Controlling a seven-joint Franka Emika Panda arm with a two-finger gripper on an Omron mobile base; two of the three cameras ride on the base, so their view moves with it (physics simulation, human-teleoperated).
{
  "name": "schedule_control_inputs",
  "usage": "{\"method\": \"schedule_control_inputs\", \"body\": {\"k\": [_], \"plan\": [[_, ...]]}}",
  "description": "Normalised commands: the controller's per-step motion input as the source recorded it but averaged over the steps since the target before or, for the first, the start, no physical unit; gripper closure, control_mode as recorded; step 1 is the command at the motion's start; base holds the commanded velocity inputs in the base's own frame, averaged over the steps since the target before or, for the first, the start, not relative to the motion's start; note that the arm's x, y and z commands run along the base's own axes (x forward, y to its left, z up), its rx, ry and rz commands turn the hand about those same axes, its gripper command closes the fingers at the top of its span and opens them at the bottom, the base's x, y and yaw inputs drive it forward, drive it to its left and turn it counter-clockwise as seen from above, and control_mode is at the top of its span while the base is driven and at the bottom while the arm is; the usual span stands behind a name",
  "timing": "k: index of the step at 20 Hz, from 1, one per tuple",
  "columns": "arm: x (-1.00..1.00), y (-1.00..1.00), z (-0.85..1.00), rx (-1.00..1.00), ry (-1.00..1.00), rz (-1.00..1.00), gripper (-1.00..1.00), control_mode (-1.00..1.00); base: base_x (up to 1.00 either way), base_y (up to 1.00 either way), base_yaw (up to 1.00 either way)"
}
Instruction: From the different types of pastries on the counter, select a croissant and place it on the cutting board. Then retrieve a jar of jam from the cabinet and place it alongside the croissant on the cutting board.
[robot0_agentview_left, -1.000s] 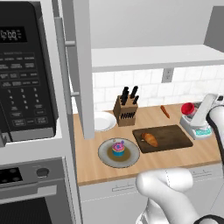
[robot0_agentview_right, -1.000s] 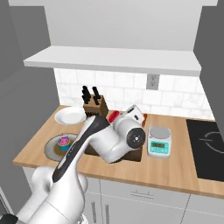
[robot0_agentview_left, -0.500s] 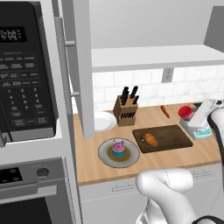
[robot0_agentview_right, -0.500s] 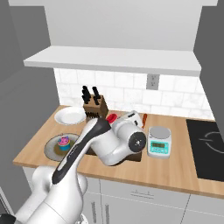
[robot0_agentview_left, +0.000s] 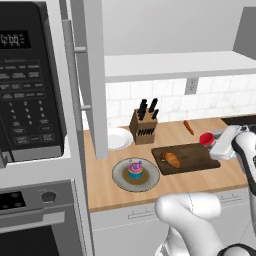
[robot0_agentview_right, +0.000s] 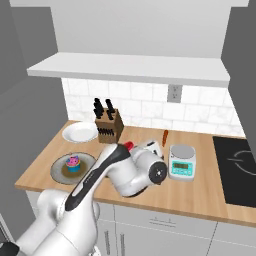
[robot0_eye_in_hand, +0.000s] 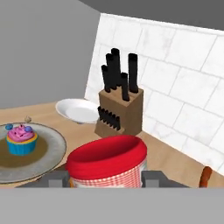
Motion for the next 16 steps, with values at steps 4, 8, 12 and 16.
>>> {"method": "schedule_control_inputs", "body": {"k": [4, 8, 12, 16], "plan": [[0.38, -0.03, -0.67, 0.39, 0.00, 0.04, 1.00, -1.00, 0.00, 0.00, 0.00], [0.18, 0.00, -0.18, 0.18, 0.00, 0.01, 1.00, -1.00, 0.00, 0.00, 0.00], [0.22, 0.00, -0.09, 0.09, -0.02, 0.00, 1.00, -1.00, 0.00, 0.00, 0.00], [0.41, 0.00, -0.42, 0.13, -0.01, 0.00, 1.00, -1.00, 0.00, 0.00, 0.00]]}}
